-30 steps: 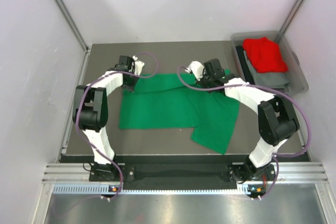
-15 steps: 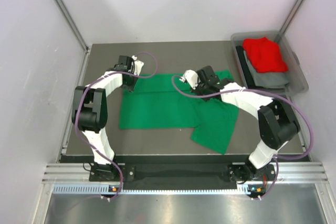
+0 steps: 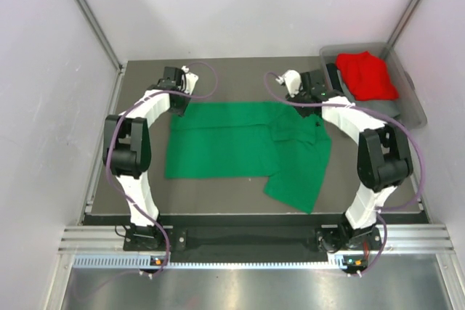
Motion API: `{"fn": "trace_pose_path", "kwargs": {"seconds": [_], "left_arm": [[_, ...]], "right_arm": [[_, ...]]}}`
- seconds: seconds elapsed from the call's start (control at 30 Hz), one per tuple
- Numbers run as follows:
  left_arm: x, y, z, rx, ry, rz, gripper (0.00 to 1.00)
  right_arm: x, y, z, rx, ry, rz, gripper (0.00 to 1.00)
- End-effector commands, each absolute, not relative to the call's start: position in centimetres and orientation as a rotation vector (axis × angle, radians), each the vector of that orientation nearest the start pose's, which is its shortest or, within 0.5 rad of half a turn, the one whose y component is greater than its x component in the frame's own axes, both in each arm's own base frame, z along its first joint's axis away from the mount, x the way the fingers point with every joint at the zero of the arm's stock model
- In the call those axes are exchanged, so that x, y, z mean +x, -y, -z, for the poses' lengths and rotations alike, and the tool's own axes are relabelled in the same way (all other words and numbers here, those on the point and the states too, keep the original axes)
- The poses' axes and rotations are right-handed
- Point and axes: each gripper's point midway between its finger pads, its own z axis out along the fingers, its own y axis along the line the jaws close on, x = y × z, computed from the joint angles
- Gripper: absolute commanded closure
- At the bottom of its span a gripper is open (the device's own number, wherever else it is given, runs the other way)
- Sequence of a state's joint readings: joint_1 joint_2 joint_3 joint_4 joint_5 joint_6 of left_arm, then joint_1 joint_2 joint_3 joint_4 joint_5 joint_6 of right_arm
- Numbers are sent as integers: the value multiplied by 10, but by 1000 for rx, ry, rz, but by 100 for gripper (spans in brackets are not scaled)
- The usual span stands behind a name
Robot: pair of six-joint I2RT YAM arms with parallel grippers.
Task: Fold and stack the t-shirts
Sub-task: Fold the tshirt
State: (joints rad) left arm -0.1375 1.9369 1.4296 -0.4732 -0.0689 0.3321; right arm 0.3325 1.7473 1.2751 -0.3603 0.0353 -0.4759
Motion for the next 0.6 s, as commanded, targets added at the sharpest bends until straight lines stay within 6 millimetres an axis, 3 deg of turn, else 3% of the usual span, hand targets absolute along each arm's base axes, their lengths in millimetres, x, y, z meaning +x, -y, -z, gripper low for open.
{"fn": "trace_pose_path", "kwargs": {"seconds": [0.0,0.03,0.07,0.1,0.13,0.2,0.23,0.27,0.4,0.57], "left_arm": [[491,22,-75,509,-2478,-194,62],[496,20,-69,485,-2496,-171,57],[509,19,-83,455,-2469,-144,42],[511,18,-82,430,-2483,-37,32],[532,10,-91,268,-2479,148,31],[535,5,-90,217,-2487,198,31],[536,0,-79,134,-2516,296,32],[544,-5,-87,104,-2491,326,33],[547,-11,-73,62,-2495,432,34],[536,4,-56,79,-2535,563,38]], "right_arm": [[468,-114,-108,-872,-2208,117,68],[474,-106,-106,-853,-2218,128,64],[482,-105,-111,-837,-2208,137,63],[486,-101,-104,-835,-2226,147,61],[500,-93,-108,-796,-2221,161,56],[504,-91,-103,-789,-2232,160,55],[507,-86,-104,-774,-2236,162,55],[513,-85,-109,-753,-2228,163,54],[524,-79,-101,-736,-2254,164,53],[530,-71,-94,-723,-2275,166,53]]}}
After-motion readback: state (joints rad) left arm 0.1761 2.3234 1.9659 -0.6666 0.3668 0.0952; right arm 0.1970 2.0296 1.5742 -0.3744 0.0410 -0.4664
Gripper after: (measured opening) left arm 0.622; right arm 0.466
